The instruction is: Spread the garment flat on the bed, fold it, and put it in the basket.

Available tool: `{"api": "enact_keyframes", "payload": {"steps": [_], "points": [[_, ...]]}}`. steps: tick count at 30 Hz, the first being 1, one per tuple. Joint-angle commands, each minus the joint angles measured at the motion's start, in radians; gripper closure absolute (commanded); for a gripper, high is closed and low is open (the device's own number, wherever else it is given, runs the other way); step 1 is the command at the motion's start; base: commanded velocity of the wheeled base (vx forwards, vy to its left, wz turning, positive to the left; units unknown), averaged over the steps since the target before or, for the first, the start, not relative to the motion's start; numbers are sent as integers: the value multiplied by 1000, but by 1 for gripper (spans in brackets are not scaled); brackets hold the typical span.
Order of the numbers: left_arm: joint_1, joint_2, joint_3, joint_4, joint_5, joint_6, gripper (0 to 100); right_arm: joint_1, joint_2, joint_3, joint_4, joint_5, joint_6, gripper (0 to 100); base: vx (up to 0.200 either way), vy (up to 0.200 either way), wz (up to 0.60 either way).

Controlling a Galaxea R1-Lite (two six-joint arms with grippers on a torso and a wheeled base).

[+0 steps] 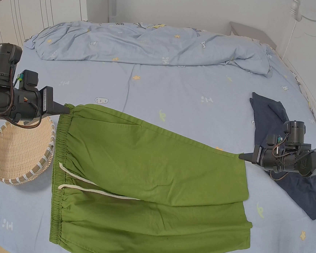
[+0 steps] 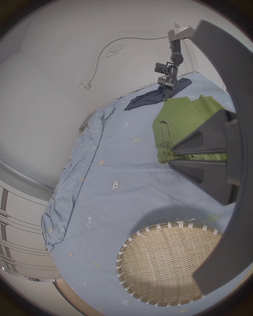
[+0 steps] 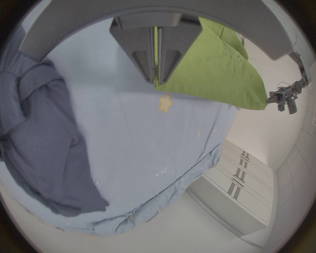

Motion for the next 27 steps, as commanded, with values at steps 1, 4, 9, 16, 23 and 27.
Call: {"api": "enact_keyframes", "payload": {"steps": [1,4,9,16,23,27], "points": [[16,11,3,-2,3,4,100,54,-119,-125,103,-83,-4,100,0,0,0],[30,25,1,-7,5,2,100,66,-173,-177,212,-88,-4,100,0,0,0],[40,28,3,-19,2,2,100,114,-302,-146,264,-88,-1,100,0,0,0],[39,28,3,-19,2,2,100,186,-512,-88,311,-88,0,100,0,0,0],[37,23,4,-19,0,2,100,240,-675,-69,442,-90,2,100,0,0,0],[37,19,4,-19,2,2,100,238,-693,-33,453,-90,3,100,0,0,0]]}}
